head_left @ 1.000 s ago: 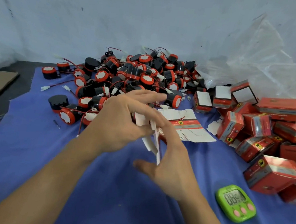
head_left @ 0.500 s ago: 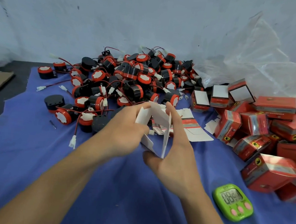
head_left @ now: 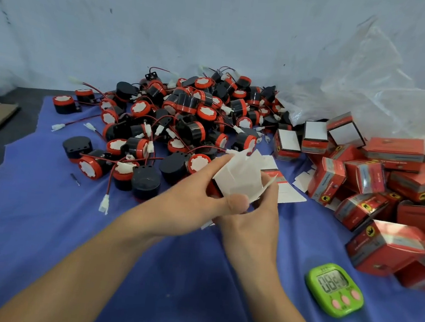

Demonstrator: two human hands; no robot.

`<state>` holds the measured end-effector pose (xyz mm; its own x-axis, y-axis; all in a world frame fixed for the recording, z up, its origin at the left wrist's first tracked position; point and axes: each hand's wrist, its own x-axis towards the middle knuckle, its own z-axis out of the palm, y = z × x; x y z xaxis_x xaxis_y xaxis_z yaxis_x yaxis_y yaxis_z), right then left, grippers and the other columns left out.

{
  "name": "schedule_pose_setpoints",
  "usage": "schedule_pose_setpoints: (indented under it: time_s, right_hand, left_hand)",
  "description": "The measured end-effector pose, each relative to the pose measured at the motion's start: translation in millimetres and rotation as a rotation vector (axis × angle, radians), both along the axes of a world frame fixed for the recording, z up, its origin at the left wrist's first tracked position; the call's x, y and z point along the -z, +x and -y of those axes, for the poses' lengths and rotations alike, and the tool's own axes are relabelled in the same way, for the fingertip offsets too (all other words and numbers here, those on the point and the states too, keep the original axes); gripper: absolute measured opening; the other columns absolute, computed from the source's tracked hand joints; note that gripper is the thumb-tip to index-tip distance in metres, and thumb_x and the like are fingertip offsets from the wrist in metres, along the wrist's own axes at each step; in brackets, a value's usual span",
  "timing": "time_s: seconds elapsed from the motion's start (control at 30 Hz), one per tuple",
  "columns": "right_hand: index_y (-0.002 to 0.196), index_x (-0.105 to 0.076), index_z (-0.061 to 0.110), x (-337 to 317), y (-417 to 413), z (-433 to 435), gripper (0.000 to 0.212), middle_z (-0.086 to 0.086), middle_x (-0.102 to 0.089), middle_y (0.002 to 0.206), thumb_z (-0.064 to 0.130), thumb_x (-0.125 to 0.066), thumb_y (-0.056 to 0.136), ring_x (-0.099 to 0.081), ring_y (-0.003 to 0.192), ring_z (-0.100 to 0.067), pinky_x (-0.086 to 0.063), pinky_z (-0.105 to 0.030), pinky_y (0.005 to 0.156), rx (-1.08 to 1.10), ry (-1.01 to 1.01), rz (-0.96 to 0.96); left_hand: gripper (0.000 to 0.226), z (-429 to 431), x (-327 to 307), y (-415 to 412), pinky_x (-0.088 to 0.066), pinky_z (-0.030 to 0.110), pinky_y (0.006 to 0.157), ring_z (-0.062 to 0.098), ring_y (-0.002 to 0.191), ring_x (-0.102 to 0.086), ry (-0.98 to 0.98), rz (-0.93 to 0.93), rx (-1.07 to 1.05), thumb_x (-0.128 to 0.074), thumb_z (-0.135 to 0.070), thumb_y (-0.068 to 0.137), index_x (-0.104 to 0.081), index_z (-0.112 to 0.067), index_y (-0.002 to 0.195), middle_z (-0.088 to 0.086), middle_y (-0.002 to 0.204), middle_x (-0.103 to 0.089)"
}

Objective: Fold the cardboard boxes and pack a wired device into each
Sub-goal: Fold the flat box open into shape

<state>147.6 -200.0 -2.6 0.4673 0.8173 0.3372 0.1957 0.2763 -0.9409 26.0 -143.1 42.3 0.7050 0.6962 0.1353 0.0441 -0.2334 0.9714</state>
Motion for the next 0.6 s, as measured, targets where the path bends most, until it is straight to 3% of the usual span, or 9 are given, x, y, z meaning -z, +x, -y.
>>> schedule_pose_setpoints:
  time_s: [0.07, 0.13, 0.2, 0.3, 0.4, 0.43, 0.47, 0.53, 0.6]
  right_hand:
    - [0.119, -0.052, 0.051, 2.2, -0.4, -1.2, 0.061, 0.026, -0.071, 0.114, 0.031, -0.08, 0.069, -0.07, 0.099, 0.006, -0.061, -0.019, 0.07, -0.04, -0.024, -0.06]
    - [0.119, -0.049, 0.057, 1.1, 2.2, -2.2, 0.063, 0.024, -0.071, 0.116, 0.037, -0.081, 0.069, -0.071, 0.103, 0.001, -0.064, -0.03, 0.077, -0.128, -0.058, -0.096]
    - [0.118, -0.044, 0.066, -1.9, 7.2, -2.0, 0.068, 0.026, -0.07, 0.116, 0.039, -0.081, 0.069, -0.071, 0.104, 0.0, -0.061, -0.024, 0.079, -0.242, -0.083, -0.071]
    - [0.129, -0.045, 0.06, -4.2, 17.8, -1.9, 0.082, 0.025, -0.069, 0.119, 0.027, -0.084, 0.066, -0.066, 0.11, 0.003, -0.055, -0.015, 0.085, -0.376, -0.093, -0.021]
    - [0.133, -0.053, 0.042, -5.8, 23.9, -1.7, 0.075, 0.014, -0.069, 0.125, 0.015, -0.082, 0.069, -0.064, 0.119, -0.011, -0.055, -0.037, 0.1, -0.34, -0.036, -0.026]
    - [0.13, -0.055, 0.037, -7.2, 25.4, -2.2, 0.068, 0.011, -0.068, 0.128, 0.012, -0.079, 0.072, -0.063, 0.121, -0.017, -0.054, -0.046, 0.103, -0.306, -0.003, -0.048]
    - [0.125, -0.059, 0.034, -8.4, 27.0, -2.5, 0.06, 0.011, -0.066, 0.132, 0.01, -0.076, 0.073, -0.062, 0.125, -0.022, -0.053, -0.052, 0.104, -0.292, 0.022, -0.063]
    - [0.109, -0.071, 0.029, -9.4, 29.2, -4.7, 0.038, 0.013, -0.058, 0.142, 0.012, -0.075, 0.076, -0.057, 0.132, -0.027, -0.051, -0.055, 0.105, -0.308, 0.028, -0.055]
    - [0.095, -0.078, 0.021, -7.8, 28.6, -7.4, 0.016, 0.01, -0.055, 0.147, 0.015, -0.074, 0.08, -0.055, 0.136, -0.021, -0.05, -0.054, 0.107, -0.309, 0.01, -0.01]
  left_hand:
    - [0.051, -4.6, 6.2, 5.4, -0.055, 0.017, 0.084, -0.002, 0.108, -0.069, -0.004, -0.004, -0.097, -0.071, -0.037, 0.088, -0.054, -0.047, 0.135, -0.023, 0.118, -0.072]
    - [0.03, -8.7, 9.4, 4.3, -0.053, 0.015, 0.071, -0.001, 0.087, -0.07, -0.039, 0.004, -0.189, -0.067, -0.027, 0.099, -0.066, -0.034, 0.128, -0.019, 0.095, -0.075]
    - [0.021, -11.9, 13.1, -0.9, -0.053, 0.019, 0.068, 0.004, 0.078, -0.07, -0.073, 0.01, -0.225, -0.061, -0.021, 0.103, -0.072, -0.026, 0.119, -0.014, 0.086, -0.075]
    - [0.025, -17.4, 17.5, -5.1, -0.056, 0.037, 0.084, 0.025, 0.093, -0.072, -0.131, 0.003, -0.306, -0.06, -0.031, 0.092, -0.077, -0.021, 0.107, 0.013, 0.104, -0.077]
    - [0.046, -20.8, 19.7, -9.8, -0.052, 0.055, 0.101, 0.042, 0.111, -0.067, -0.189, 0.042, -0.288, -0.055, -0.039, 0.085, -0.074, -0.01, 0.115, 0.024, 0.116, -0.072]
    - [0.046, -22.1, 22.8, -11.4, -0.056, 0.052, 0.099, 0.036, 0.11, -0.069, -0.206, 0.062, -0.261, -0.054, -0.042, 0.085, -0.076, -0.014, 0.114, 0.02, 0.116, -0.074]
    - [0.041, -22.3, 25.0, -12.6, -0.06, 0.042, 0.091, 0.026, 0.106, -0.073, -0.237, 0.094, -0.22, -0.055, -0.044, 0.086, -0.079, -0.023, 0.112, 0.012, 0.113, -0.077]
    - [0.033, -19.8, 25.6, -14.1, -0.059, 0.025, 0.083, 0.012, 0.108, -0.073, -0.282, 0.159, -0.116, -0.059, -0.047, 0.086, -0.08, -0.038, 0.11, -0.001, 0.117, -0.078]
    - [0.037, -20.5, 26.5, -16.9, -0.058, 0.024, 0.088, 0.013, 0.117, -0.07, -0.253, 0.178, -0.069, -0.063, -0.048, 0.083, -0.076, -0.043, 0.117, -0.006, 0.127, -0.074]
